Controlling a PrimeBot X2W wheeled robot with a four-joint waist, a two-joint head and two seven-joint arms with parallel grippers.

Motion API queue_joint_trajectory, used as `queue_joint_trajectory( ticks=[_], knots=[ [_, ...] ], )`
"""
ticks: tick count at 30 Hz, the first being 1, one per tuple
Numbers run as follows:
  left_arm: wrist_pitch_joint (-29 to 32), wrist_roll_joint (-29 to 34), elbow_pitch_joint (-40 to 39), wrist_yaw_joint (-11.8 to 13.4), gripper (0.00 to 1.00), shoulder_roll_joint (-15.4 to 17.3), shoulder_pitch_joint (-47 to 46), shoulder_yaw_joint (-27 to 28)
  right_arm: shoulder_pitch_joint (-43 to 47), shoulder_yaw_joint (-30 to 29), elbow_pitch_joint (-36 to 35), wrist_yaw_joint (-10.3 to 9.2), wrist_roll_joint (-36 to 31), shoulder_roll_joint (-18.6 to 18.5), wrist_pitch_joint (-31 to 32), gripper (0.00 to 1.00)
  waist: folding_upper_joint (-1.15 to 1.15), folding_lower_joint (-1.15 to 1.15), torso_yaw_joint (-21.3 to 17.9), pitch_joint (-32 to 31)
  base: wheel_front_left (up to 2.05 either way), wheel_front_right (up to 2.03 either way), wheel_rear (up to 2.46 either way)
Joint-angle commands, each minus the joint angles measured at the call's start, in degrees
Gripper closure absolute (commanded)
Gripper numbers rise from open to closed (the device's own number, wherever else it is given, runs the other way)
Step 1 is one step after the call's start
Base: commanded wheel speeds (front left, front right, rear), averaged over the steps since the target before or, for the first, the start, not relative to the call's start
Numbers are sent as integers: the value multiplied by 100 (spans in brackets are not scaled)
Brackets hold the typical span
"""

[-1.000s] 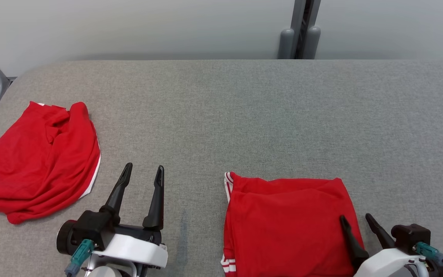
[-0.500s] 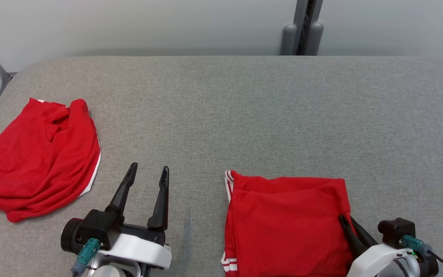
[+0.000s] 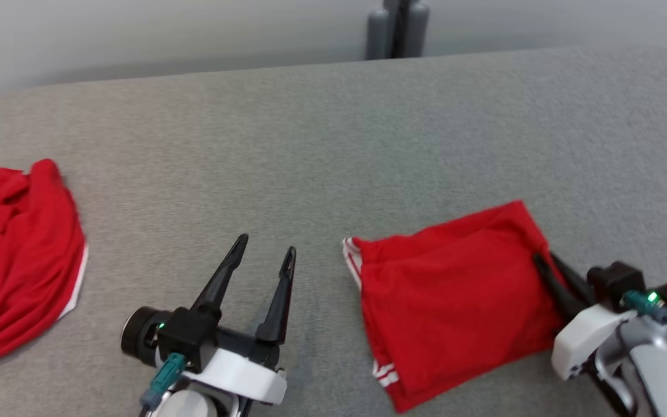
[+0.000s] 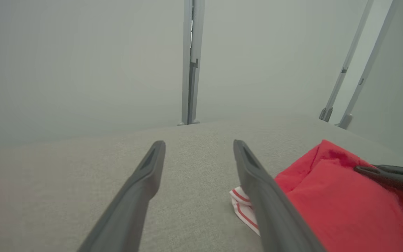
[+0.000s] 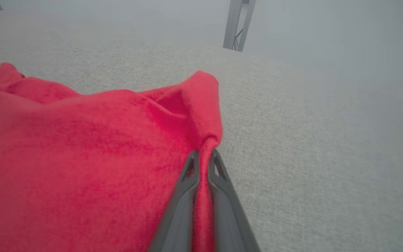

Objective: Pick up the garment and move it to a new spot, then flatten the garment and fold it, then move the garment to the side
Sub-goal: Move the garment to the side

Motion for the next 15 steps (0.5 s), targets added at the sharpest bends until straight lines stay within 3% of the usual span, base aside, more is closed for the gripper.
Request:
queue_joint_trajectory(
  ticks=[1,9,15],
  knots=[
    [-28,81,-36,-64,0,17,-208,-69,-221,49,-66,-7,-35,-248,3,100,0,0,-369,338,0,0,0],
    [-24,528,-251,-305,0,43,-938,-493,-1282,314,-161,-7,165,-1165,-97,100,0,0,-1159,1311,0,0,0],
    [10,1016,-507,-470,0,325,-1576,-926,-2253,240,176,-7,348,-1631,-241,100,0,0,-1570,2168,0,0,0]
  ],
)
